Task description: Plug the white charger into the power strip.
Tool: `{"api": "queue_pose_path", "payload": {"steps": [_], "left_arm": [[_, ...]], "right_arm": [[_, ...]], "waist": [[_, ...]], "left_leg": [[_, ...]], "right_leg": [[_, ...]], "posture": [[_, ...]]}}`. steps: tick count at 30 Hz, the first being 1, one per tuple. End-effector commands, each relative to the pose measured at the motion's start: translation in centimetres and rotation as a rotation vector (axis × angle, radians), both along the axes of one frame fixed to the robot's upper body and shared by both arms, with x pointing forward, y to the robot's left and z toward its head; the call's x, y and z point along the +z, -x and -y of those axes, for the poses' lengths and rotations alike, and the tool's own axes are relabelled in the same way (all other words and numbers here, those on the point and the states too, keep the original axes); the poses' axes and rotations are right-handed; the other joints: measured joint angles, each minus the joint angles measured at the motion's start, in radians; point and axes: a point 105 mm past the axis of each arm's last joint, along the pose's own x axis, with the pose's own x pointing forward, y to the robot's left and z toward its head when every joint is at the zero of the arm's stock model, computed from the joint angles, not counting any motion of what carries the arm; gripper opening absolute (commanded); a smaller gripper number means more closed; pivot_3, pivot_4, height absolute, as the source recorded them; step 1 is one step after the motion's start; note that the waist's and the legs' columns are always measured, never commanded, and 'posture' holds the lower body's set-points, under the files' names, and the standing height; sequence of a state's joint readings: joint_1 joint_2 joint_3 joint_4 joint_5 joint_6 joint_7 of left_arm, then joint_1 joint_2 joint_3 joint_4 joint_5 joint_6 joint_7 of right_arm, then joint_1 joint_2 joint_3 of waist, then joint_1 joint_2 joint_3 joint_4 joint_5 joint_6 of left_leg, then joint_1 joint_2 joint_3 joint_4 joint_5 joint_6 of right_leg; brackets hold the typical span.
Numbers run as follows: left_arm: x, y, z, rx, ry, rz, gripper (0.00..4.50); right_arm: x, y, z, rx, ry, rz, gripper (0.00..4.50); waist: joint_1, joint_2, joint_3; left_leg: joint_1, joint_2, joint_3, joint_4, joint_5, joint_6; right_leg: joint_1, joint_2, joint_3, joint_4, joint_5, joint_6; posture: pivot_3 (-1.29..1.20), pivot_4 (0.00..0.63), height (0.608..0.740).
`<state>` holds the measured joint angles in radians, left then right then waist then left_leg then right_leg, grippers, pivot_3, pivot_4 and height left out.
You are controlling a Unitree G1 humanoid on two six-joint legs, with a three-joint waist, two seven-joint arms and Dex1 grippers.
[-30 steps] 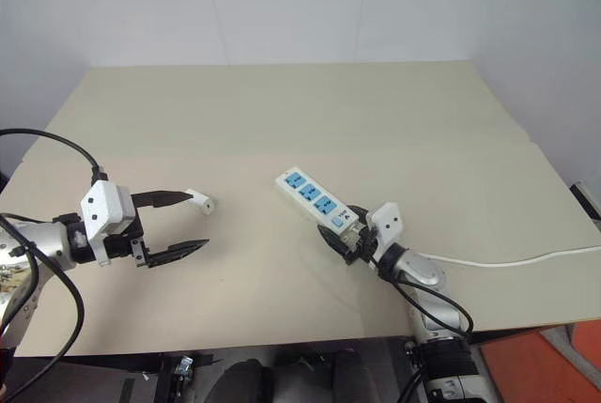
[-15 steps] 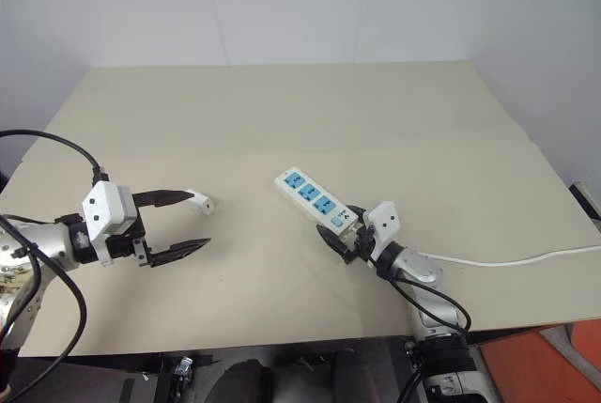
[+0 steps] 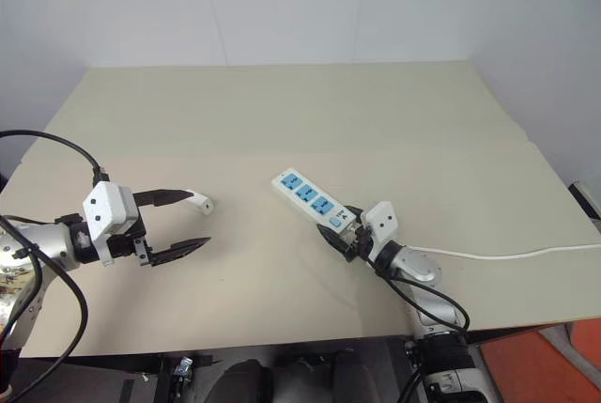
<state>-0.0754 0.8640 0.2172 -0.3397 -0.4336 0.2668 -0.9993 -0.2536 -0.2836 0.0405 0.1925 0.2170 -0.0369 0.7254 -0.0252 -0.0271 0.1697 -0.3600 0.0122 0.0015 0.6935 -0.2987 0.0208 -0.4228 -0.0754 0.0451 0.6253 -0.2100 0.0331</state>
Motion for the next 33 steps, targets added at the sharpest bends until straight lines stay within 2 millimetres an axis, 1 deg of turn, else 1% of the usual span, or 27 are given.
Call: {"api": "queue_pose_path", "payload": {"steps": [1,5,8,11,14,15,17,20,22,26,31,33], "left_arm": [[1.1,0.3,0.3,-0.011,-0.002,0.044,4.5],[1.7,0.7,0.4,-0.049,-0.024,0.054,4.5],[2.2,0.5,0.0,-0.084,-0.071,0.052,4.5],[2.5,0.1,-0.4,-0.126,-0.129,0.046,4.5],[3.1,-0.7,-0.7,-0.193,-0.22,0.047,4.5],[3.2,-1.0,-0.8,-0.206,-0.246,0.044,4.5],[3.2,-1.7,-1.1,-0.265,-0.352,0.017,4.5],[3.3,-2.8,-1.8,-0.387,-0.603,-0.021,4.5],[3.7,-4.1,-1.9,-0.431,-0.736,-0.029,4.5],[4.4,-6.4,-1.3,-0.473,-0.891,-0.029,4.5],[3.6,-8.4,-1.6,-0.51,-1.087,-0.057,4.5],[3.3,-9.0,-1.3,-0.534,-1.126,-0.068,4.5]], "right_arm": [[0.4,0.7,-0.5,0.083,0.014,0.015,3.44],[1.6,2.2,-0.9,0.288,0.019,0.006,3.44],[2.7,3.2,-1.5,0.506,0.036,-0.003,3.44],[2.8,4.0,-2.2,0.674,0.075,0.002,3.44],[2.0,3.9,-3.5,0.775,0.142,0.017,3.44],[1.7,3.9,-3.8,0.794,0.158,0.019,3.44],[0.9,3.8,-4.8,0.842,0.188,-0.008,3.44],[-0.1,3.9,-5.9,0.907,0.218,-0.042,3.44],[-0.4,3.9,-6.2,0.927,0.221,-0.053,3.44],[-0.8,3.7,-6.4,0.916,0.218,-0.046,3.44],[-1.0,3.7,-6.1,0.896,0.206,-0.058,3.44],[-1.2,3.7,-5.9,0.887,0.21,-0.067,3.44]], "waist": [[0.0,0.0,0.0],[0.0,0.0,0.0],[-0.004,0.0,0.0],[-0.008,0.0,0.0],[-0.01,0.0,0.0],[-0.012,0.0,0.0],[-0.014,0.0,0.0],[-0.018,0.0,0.0],[-0.019,0.0,0.0],[-0.022,0.0,0.0],[-0.024,0.0,0.0],[-0.022,0.0,0.0]], "left_leg": [[0.0,0.0,0.0,0.0,0.0,0.0],[0.0,0.0,0.0,0.0,0.0,0.0],[0.0,0.0,0.0,0.0,0.0,0.0],[0.0,0.0,0.001,0.0,0.0,0.0],[0.001,0.001,0.002,0.0,0.0,0.0],[0.001,0.001,0.002,0.0,0.0,0.0],[0.0,0.0,0.002,0.0,0.0,0.0],[-0.002,0.0,0.002,0.0,0.0,0.0],[-0.002,0.0,0.002,0.001,0.001,-0.001],[-0.003,0.001,0.001,0.001,0.0,0.0],[-0.003,0.002,0.001,0.001,0.0,0.001],[-0.004,0.002,0.001,0.001,0.0,0.001]], "right_leg": [[0.0,0.0,0.0,0.0,0.0,0.0],[0.0,0.0,0.0,-0.001,0.0,0.0],[0.0,0.0,0.0,-0.001,0.0,0.0],[0.0,0.001,0.0,0.0,0.0,0.0],[0.001,0.002,-0.001,0.0,0.0,0.0],[0.001,0.002,-0.001,0.0,0.0,0.0],[0.0,0.002,-0.001,0.0,0.0,0.0],[-0.001,0.003,-0.001,0.0,0.0,0.0],[-0.001,0.004,-0.001,0.001,0.0,-0.001],[-0.001,0.005,-0.001,0.002,0.0,0.0],[-0.002,0.006,-0.001,0.002,0.0,0.0],[-0.002,0.006,-0.001,0.002,0.0,0.0]], "posture": [[0.0,0.15,0.74],[0.0,0.15,0.74],[0.0,0.15,0.74],[0.0,0.15,0.74],[0.0,0.15,0.74],[0.0,0.15,0.74],[0.0,0.15,0.74],[0.0,0.15,0.74],[0.0,0.15,0.74],[0.0,0.15,0.74],[0.0,0.15,0.74],[0.0,0.15,0.74]]}}
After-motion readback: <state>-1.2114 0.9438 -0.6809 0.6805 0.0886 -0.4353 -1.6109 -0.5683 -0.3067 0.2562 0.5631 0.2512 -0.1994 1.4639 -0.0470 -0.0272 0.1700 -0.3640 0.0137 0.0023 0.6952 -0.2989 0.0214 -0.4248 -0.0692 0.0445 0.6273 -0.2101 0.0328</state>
